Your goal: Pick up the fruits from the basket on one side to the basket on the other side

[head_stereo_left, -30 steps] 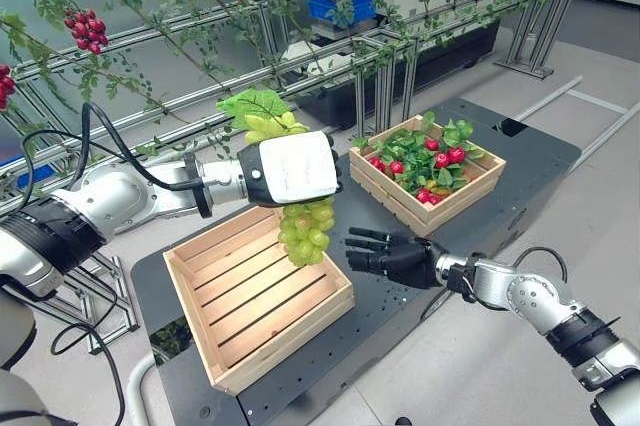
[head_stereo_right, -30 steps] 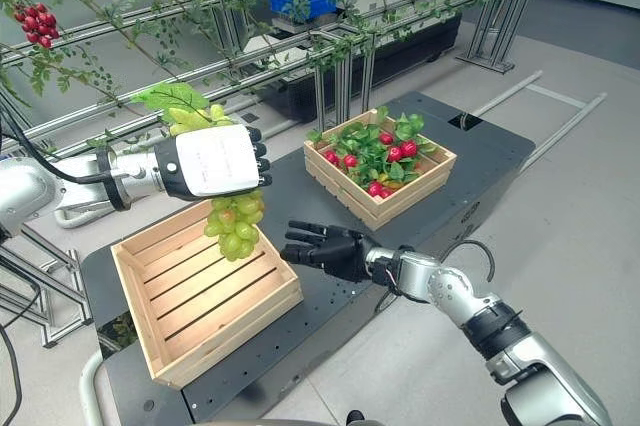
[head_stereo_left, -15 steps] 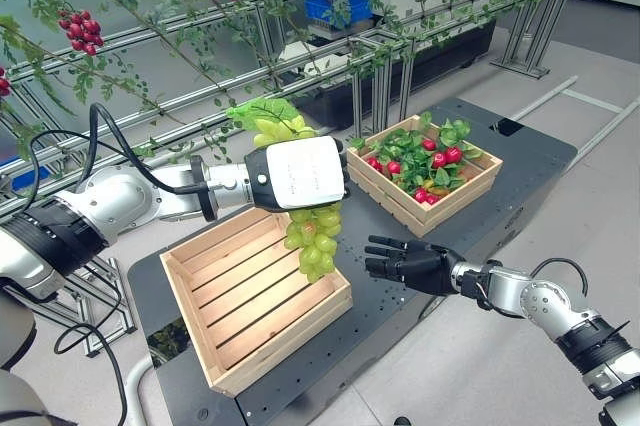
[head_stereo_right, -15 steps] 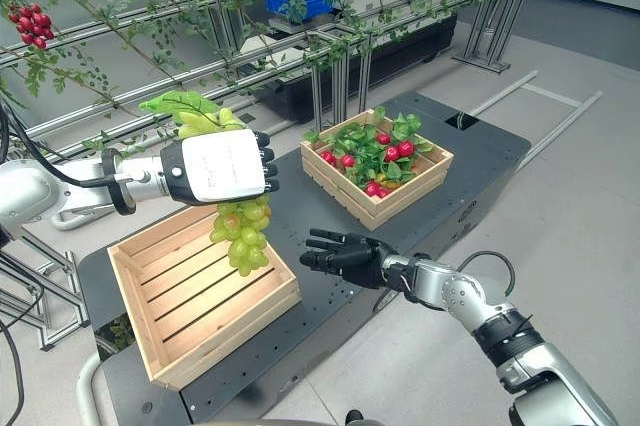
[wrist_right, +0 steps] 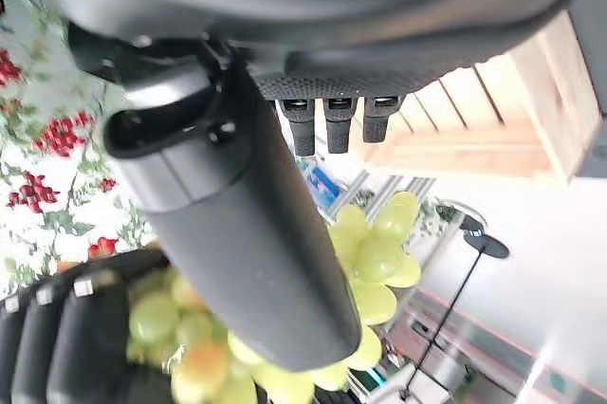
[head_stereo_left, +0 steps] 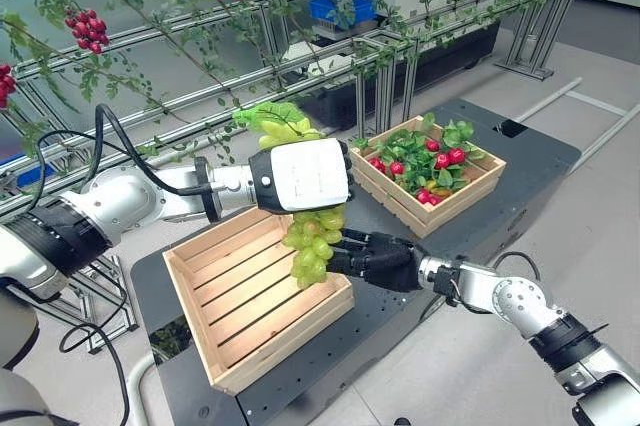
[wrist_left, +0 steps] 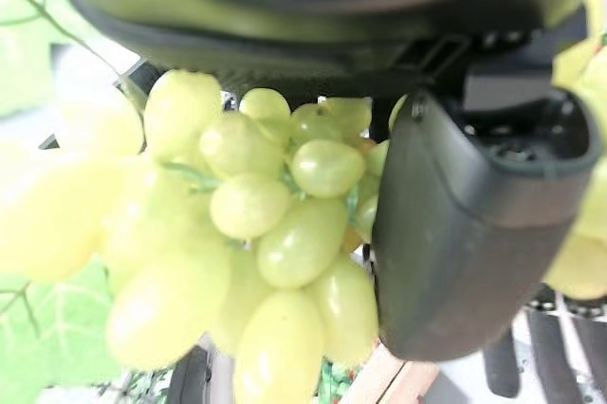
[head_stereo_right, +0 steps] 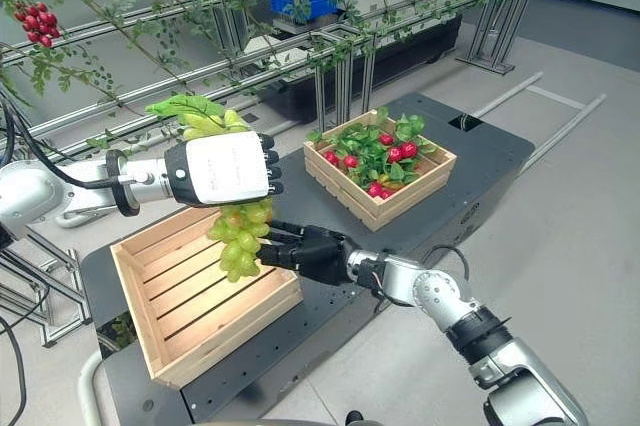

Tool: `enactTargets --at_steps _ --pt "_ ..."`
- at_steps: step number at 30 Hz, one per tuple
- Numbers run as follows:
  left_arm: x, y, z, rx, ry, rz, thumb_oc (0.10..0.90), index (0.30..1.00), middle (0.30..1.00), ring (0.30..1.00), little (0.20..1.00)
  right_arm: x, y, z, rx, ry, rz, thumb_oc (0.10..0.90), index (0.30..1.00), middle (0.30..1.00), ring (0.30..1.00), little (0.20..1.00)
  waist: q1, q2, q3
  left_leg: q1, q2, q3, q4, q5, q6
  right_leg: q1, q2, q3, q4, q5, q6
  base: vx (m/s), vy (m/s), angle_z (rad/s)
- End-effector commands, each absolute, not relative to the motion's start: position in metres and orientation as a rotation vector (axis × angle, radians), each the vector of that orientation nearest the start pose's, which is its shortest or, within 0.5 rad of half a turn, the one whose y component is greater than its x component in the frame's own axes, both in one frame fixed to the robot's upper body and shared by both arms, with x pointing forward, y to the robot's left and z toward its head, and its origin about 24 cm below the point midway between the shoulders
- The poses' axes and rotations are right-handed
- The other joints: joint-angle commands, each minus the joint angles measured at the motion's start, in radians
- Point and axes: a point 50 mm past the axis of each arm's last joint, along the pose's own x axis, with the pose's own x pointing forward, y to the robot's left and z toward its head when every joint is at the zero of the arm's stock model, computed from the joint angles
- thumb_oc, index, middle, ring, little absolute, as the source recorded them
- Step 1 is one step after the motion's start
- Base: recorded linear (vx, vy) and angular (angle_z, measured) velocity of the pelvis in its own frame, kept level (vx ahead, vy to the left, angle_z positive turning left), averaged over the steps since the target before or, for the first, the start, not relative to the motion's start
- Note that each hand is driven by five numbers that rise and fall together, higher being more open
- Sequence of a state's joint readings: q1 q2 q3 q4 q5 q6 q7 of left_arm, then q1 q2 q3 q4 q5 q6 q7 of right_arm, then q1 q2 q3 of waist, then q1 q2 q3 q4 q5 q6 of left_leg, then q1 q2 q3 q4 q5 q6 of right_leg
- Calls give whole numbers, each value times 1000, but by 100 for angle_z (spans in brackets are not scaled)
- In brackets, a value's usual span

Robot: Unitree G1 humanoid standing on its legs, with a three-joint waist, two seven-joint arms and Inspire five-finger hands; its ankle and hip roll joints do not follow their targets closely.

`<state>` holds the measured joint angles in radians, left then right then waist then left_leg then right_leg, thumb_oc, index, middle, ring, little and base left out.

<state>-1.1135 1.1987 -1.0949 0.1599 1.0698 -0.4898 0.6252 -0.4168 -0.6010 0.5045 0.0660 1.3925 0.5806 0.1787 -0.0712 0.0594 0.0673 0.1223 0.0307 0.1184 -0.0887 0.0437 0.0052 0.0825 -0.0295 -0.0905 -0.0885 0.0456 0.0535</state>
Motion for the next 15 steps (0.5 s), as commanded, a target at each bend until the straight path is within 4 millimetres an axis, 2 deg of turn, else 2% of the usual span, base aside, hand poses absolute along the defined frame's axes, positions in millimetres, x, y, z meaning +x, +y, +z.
enactTargets --at_steps 1,8,15 --pt "322 179 261 2097 -1421 -263 400 300 300 300 300 281 -82 129 766 388 1023 800 900 900 900 900 23 -38 -69 13 -16 -10 1 -72 -4 26 -31 -24 1 -19 7 0 0 0" --pt "328 178 249 2103 -1406 -287 400 300 300 300 300 272 -57 132 856 411 1103 800 900 900 900 900 29 -37 -71 12 -15 -14 1 -71 -3 26 -32 -27 1 -19 6 0 0 0" --pt "333 179 245 2145 -1346 -300 400 300 300 300 300 267 -48 133 892 412 1133 800 900 900 900 900 32 -37 -70 11 -13 -15 1 -68 -3 25 -32 -29 1 -18 7 0 0 0"
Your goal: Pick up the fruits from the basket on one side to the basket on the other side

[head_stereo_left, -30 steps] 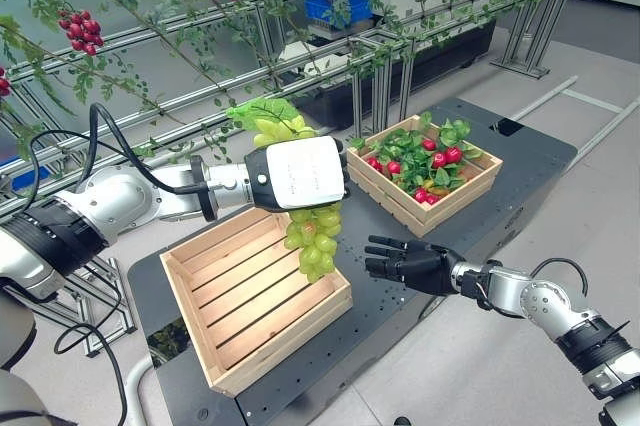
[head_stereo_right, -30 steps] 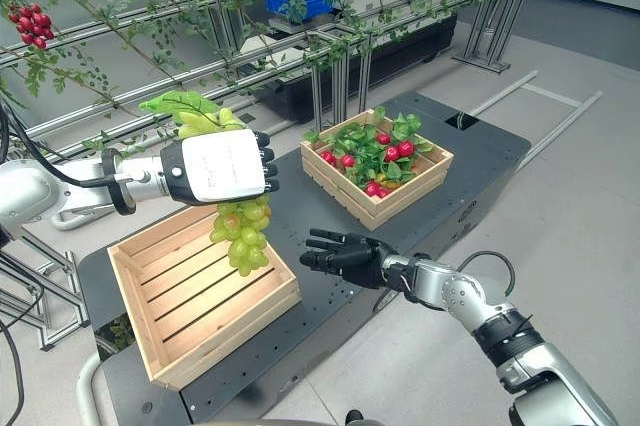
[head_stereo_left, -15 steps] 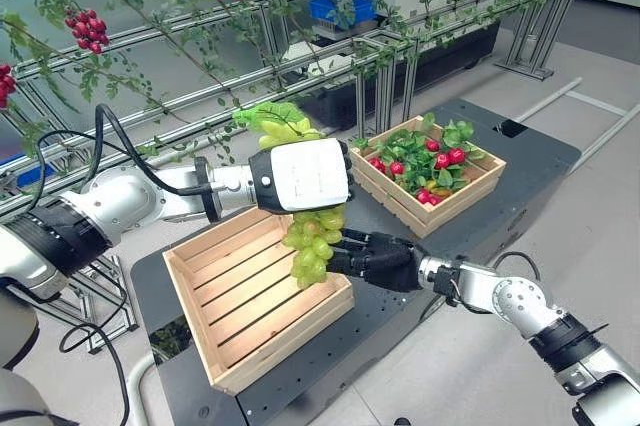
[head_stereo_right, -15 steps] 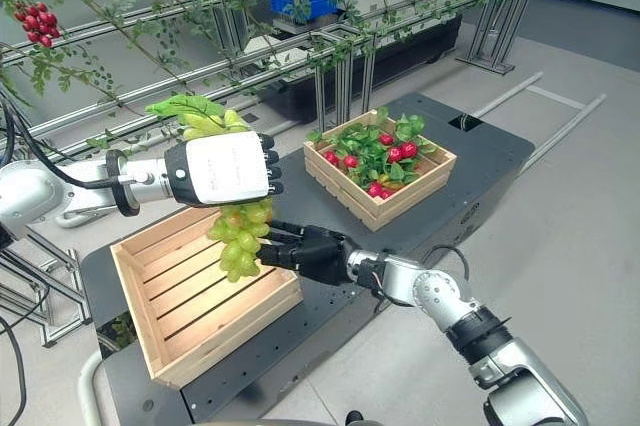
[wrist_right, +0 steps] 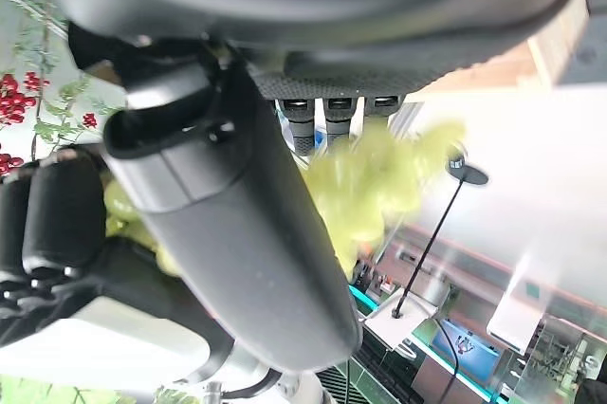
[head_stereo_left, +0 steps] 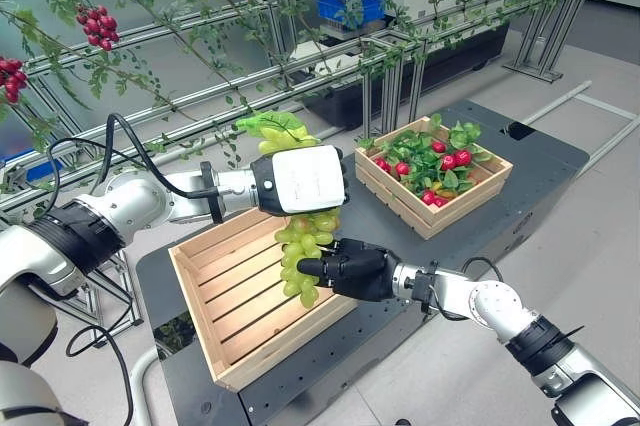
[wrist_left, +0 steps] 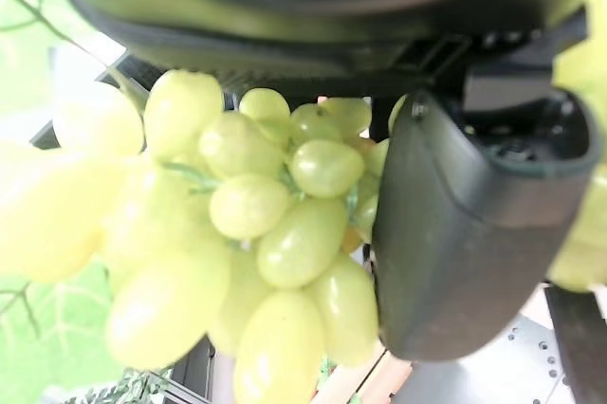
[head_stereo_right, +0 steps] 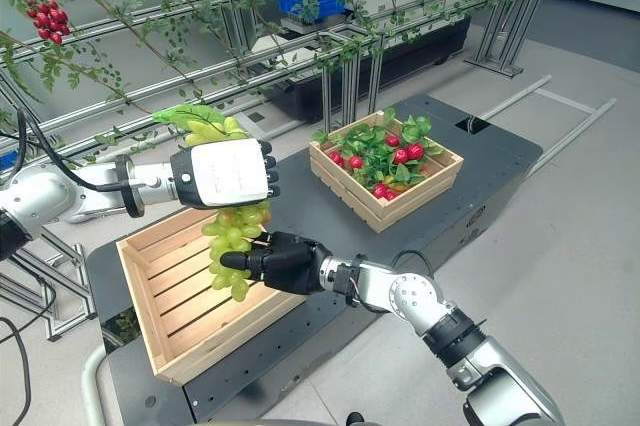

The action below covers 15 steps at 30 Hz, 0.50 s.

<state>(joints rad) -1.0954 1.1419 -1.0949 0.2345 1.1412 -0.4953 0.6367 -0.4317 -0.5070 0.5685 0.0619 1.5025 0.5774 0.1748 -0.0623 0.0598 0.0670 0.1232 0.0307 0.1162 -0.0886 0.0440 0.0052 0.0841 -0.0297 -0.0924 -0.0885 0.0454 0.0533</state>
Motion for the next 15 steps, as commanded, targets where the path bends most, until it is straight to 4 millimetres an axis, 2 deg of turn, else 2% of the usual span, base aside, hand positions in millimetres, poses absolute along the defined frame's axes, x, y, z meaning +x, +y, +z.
enactTargets --at_steps 1,7,15 --pt "336 182 244 2156 -1319 -298 400 300 300 300 300 268 -49 134 896 403 1133 800 900 900 900 900 22 -37 -70 9 -13 -13 1 -68 -3 23 -32 -27 1 -17 8 0 0 0" --pt "340 198 236 2179 -1251 -319 400 300 300 300 300 272 -54 140 905 335 1118 800 900 900 900 900 16 -34 -66 8 -10 -11 1 -66 -5 19 -29 -23 1 -16 7 0 0 0" --pt "338 187 221 2103 -1335 -401 400 300 300 300 300 282 -54 152 974 233 1073 800 900 900 900 900 18 -34 -68 11 -9 -16 1 -67 -4 24 -28 -26 1 -20 5 0 0 0"
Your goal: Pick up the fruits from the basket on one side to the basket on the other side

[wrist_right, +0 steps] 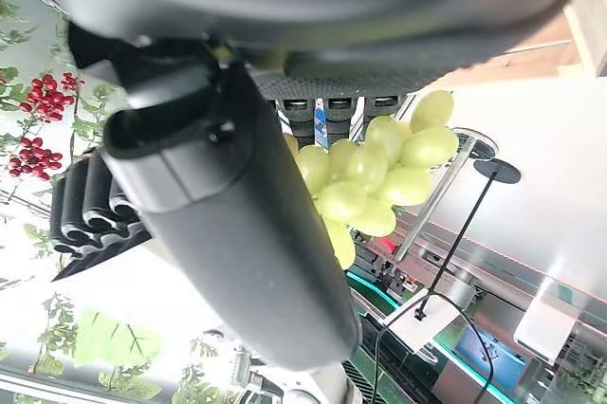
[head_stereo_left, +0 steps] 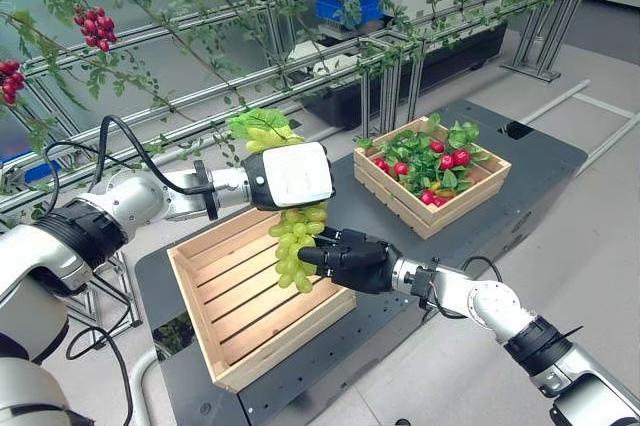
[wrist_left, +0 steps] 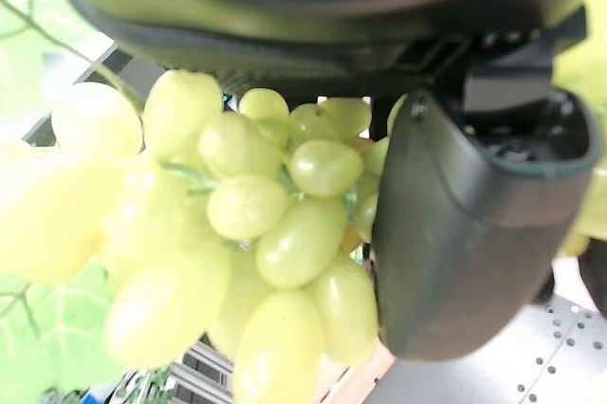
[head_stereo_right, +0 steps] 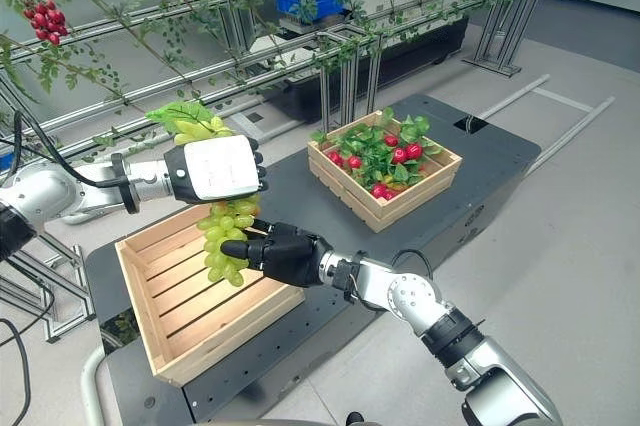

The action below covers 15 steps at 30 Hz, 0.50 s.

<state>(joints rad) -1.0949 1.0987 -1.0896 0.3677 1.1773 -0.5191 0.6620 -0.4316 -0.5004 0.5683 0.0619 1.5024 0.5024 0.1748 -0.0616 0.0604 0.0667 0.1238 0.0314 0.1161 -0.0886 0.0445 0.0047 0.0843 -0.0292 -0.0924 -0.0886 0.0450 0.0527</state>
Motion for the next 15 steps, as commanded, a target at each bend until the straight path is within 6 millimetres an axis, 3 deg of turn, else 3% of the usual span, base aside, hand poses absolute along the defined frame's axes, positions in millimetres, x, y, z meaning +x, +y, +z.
enactTargets --at_steps 1,9,15 --pt "338 184 220 2091 -1347 -411 400 300 300 300 300 283 -55 153 986 224 1058 800 900 900 900 900 17 -35 -69 10 -10 -17 1 -68 -4 24 -28 -27 1 -20 6 0 0 0" --pt "330 164 219 1942 -1435 -434 400 300 300 300 300 295 -63 152 1011 157 930 800 900 900 900 900 19 -36 -68 9 -10 -24 1 -70 -4 22 -26 -26 1 -21 4 0 0 0" --pt "320 147 222 1833 -1513 -441 400 300 300 300 300 302 -70 140 1043 198 841 800 900 900 900 900 24 -39 -67 10 -10 -27 1 -70 -4 25 -26 -26 1 -21 1 0 0 0"
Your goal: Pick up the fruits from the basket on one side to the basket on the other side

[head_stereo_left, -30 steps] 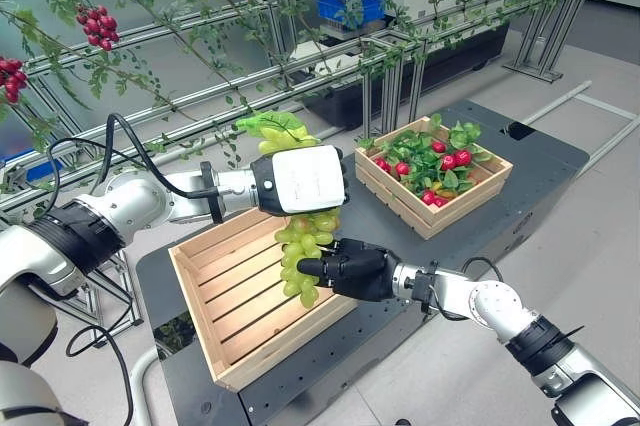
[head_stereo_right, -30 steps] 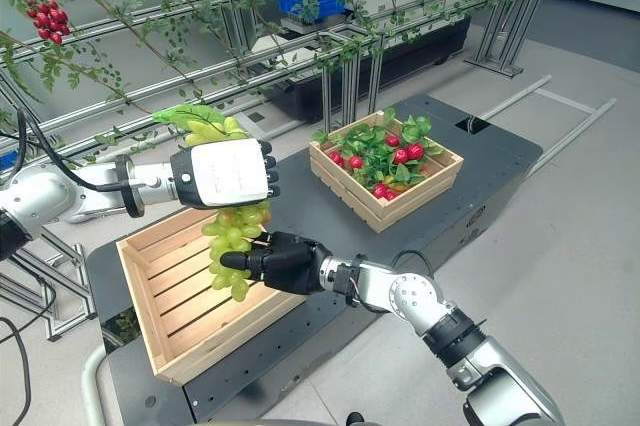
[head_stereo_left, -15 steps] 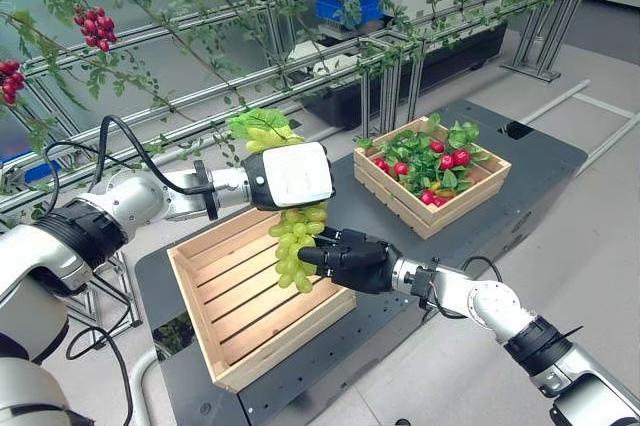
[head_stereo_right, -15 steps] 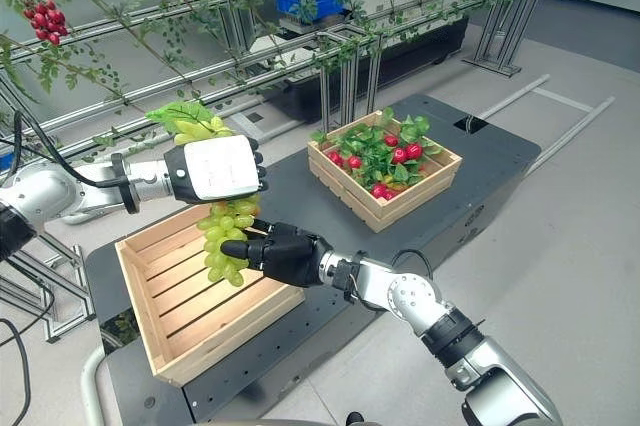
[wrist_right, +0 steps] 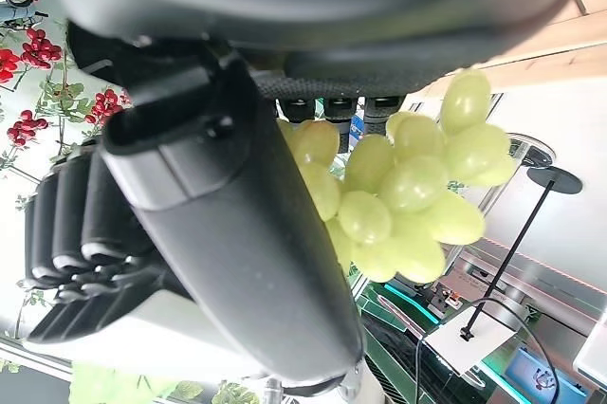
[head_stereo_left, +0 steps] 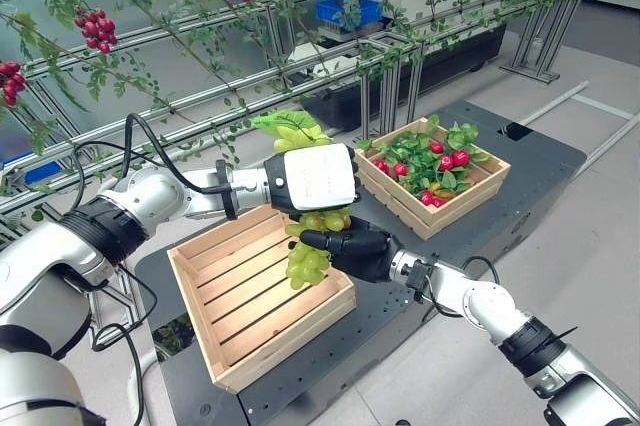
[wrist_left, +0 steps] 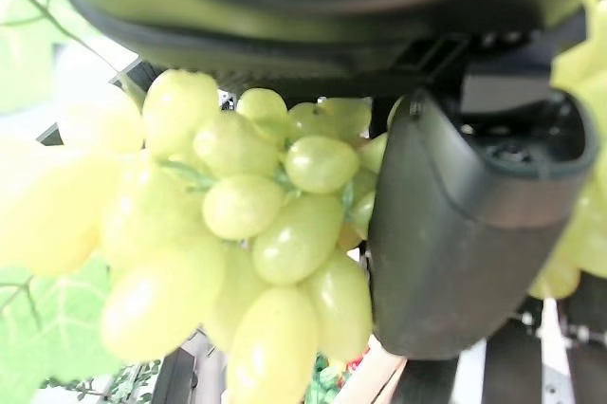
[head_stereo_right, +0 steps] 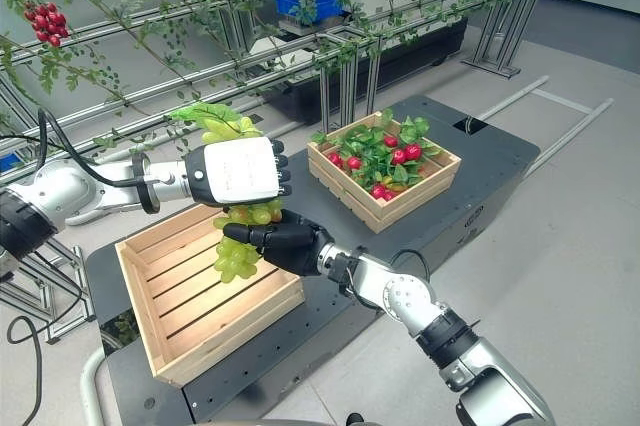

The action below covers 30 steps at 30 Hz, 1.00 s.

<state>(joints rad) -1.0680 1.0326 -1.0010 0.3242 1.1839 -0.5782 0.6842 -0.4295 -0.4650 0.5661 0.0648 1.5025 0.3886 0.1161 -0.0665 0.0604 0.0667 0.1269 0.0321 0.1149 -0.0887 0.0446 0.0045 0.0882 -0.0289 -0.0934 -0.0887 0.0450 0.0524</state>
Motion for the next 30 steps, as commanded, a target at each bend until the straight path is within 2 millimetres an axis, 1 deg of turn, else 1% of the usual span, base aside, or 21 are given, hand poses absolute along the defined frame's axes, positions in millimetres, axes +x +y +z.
enactTargets --at_steps 1,11,12,13,17,18,19,23,30 --pt "319 144 222 1827 -1521 -445 400 300 300 300 300 302 -70 139 1048 202 838 800 900 900 900 900 29 -39 -66 7 -11 -27 1 -70 -4 21 -27 -25 1 -21 2 0 0 0" --pt "311 126 221 1766 -1580 -478 400 300 300 300 300 301 -61 134 1104 235 854 800 900 900 900 900 31 -42 -62 10 -11 -31 1 -73 -2 23 -27 -25 1 -21 0 0 0 0" --pt "311 124 222 1766 -1583 -474 400 300 300 300 300 300 -60 135 1119 237 868 447 371 371 371 371 31 -42 -62 10 -11 -32 1 -73 -1 23 -26 -25 1 -21 0 0 0 0" --pt "311 124 222 1766 -1584 -472 400 300 300 300 300 300 -59 134 1121 239 868 400 300 300 300 300 32 -43 -63 10 -11 -33 1 -73 -1 24 -26 -25 1 -21 0 0 0 0" --pt "314 124 224 1784 -1575 -437 400 300 300 300 300 299 -58 132 1122 256 867 400 300 300 300 300 31 -45 -63 9 -11 -32 1 -72 -2 23 -26 -24 1 -20 0 0 0 0" --pt "315 125 225 1802 -1558 -423 430 345 345 345 345 299 -58 130 1121 260 864 400 300 300 300 300 31 -45 -64 9 -11 -32 1 -72 -2 23 -26 -24 1 -19 0 0 0 0" --pt "318 126 227 1824 -1512 -404 800 900 900 900 900 300 -60 129 1121 264 853 400 300 300 300 300 31 -46 -64 9 -11 -31 1 -72 -1 22 -25 -24 1 -19 0 0 0 0" --pt "323 130 229 1886 -1421 -381 800 900 900 900 900 300 -64 127 1124 263 832 400 300 300 300 300 29 -47 -63 9 -10 -30 1 -71 -1 21 -25 -22 1 -17 1 0 0 0" --pt "327 138 231 1941 -1365 -343 800 900 900 900 900 302 -70 123 1110 258 797 400 300 300 300 300 27 -47 -65 7 -9 -27 1 -69 -2 19 -25 -20 1 -14 2 0 0 0"
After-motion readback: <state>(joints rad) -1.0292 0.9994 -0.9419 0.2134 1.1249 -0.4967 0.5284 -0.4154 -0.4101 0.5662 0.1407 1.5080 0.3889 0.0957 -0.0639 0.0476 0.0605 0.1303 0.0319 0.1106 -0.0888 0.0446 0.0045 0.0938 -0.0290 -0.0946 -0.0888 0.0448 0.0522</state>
